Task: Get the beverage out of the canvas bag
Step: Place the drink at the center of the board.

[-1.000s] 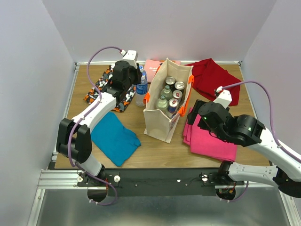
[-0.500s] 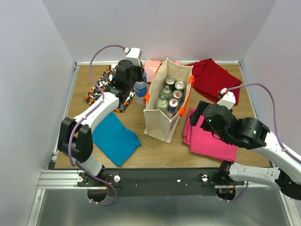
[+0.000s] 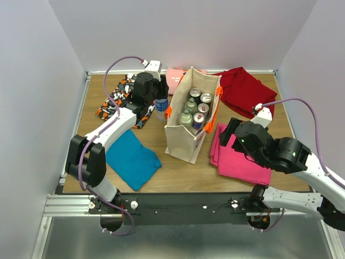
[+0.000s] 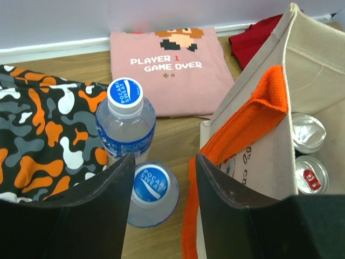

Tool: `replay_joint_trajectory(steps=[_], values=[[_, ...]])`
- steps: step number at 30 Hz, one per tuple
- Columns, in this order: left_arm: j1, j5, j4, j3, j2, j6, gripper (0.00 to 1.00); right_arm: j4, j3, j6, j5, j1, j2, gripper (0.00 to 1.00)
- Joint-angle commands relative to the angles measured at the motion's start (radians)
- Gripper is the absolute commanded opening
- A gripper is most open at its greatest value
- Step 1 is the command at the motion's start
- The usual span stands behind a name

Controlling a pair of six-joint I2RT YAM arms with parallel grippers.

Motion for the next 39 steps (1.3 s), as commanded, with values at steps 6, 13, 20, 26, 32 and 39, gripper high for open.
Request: replay_joint_trajectory(steps=[6,13,20,26,32,39], values=[[-0.004,-0.011,-0.129,0.038,-0.019,-0.025,0.58,0.01,-0.016,0.028,0.032,0.008,-0.022,1.0],[-0.007,-0.016,-0.208,0.05,-0.022,-0.022,0.55,0.013,-0.031,0.03,0.027,0.008,-0.033,1.0],[-0.008,-0.048,-0.244,0.087,0.014,-0.026,0.56,0.012,-0.029,0.03,0.023,0.007,-0.042,1.0],[-0.008,-0.056,-0.259,0.126,0.042,-0.019,0.56,0.008,-0.031,0.034,0.026,0.007,-0.05,1.0],[-0.01,-0.065,-0.284,0.16,0.077,-0.012,0.53,-0.001,-0.032,0.043,0.024,0.008,-0.053,1.0],[-0.011,-0.099,-0.296,0.162,0.083,-0.009,0.5,-0.013,-0.037,0.056,0.03,0.007,-0.07,1.0]])
